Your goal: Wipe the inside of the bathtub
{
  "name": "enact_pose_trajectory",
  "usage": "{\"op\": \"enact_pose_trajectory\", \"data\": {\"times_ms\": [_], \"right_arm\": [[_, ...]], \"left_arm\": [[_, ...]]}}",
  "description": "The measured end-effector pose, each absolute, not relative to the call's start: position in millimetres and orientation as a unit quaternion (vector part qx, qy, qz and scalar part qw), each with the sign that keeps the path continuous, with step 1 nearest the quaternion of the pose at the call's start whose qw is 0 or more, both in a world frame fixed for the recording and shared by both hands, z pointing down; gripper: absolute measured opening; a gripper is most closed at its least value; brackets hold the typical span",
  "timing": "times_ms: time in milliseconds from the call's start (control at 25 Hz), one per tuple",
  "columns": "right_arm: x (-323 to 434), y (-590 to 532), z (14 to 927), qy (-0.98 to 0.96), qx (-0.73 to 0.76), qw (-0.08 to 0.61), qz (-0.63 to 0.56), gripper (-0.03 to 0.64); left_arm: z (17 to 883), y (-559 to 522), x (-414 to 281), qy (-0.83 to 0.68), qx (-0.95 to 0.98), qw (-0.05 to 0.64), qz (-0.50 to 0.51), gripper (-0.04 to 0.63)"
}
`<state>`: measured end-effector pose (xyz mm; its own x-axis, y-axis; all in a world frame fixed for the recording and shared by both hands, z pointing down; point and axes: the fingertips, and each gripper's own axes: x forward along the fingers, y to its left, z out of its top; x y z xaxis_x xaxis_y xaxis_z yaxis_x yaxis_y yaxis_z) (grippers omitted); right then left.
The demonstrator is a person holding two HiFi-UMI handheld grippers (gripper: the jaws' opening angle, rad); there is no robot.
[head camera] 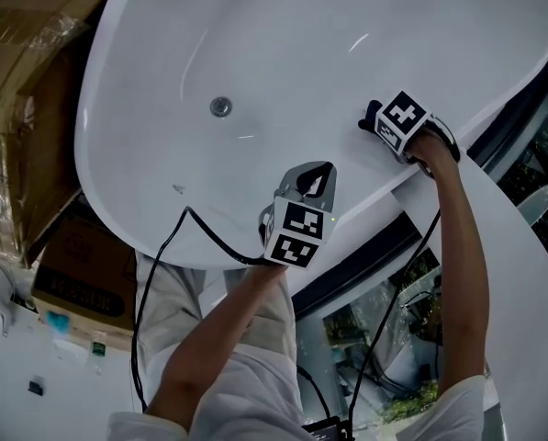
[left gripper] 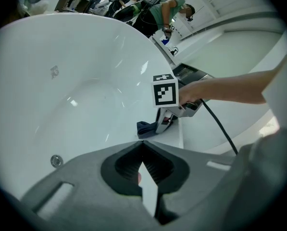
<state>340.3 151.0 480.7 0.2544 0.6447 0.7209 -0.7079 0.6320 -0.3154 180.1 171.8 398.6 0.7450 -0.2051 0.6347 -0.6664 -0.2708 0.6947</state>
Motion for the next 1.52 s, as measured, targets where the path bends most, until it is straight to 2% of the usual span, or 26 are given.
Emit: {"op": "enact_pose_trajectory", "data": {"times_ms": [1200, 1520], "right_arm": [[253.9, 259.9, 491.6, -0.433, -0.029, 0.762, 0.480, 0.067], [207.9, 304.2, 488.9, -0.425, -0.063, 0.722, 0.542, 0.067]], "left_arm": [[412.3, 206.4, 144.5, -0.273, 0.770, 0.523, 0.242, -0.002], [416.7, 213.2, 128.8, -0.269, 0.770, 0.521, 0.251, -0.002]]}}
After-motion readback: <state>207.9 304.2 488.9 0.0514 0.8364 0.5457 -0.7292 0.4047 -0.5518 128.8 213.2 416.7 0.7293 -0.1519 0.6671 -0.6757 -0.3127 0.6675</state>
